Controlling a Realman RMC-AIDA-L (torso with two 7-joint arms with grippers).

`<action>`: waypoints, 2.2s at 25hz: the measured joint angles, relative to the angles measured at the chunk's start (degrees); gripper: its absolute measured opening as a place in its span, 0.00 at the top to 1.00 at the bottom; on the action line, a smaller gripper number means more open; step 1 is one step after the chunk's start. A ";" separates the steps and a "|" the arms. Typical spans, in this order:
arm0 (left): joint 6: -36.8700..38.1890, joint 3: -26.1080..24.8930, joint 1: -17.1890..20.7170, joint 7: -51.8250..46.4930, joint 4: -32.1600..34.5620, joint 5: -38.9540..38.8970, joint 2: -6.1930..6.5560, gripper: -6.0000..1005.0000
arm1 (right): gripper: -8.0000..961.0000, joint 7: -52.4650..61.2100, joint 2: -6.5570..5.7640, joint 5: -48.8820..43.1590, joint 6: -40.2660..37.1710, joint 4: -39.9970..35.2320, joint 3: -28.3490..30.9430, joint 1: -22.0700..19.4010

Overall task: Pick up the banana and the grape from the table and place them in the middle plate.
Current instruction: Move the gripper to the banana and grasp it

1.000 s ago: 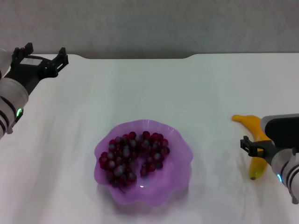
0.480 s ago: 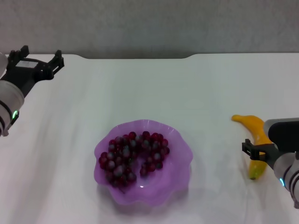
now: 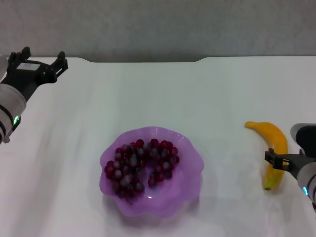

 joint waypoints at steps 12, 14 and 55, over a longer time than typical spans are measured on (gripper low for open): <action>0.00 0.18 -0.17 -0.14 0.20 0.08 -0.10 0.12 | 0.14 3.80 0.09 -1.18 2.66 5.75 -0.30 3.77; 0.00 0.19 -0.17 -0.15 0.21 0.06 -0.10 0.12 | 0.14 4.39 0.11 -1.25 2.92 6.39 -0.39 4.09; 0.00 0.36 -0.66 -0.15 0.96 -0.07 -0.19 0.12 | 0.14 14.12 0.38 -5.86 8.01 16.98 -4.17 9.10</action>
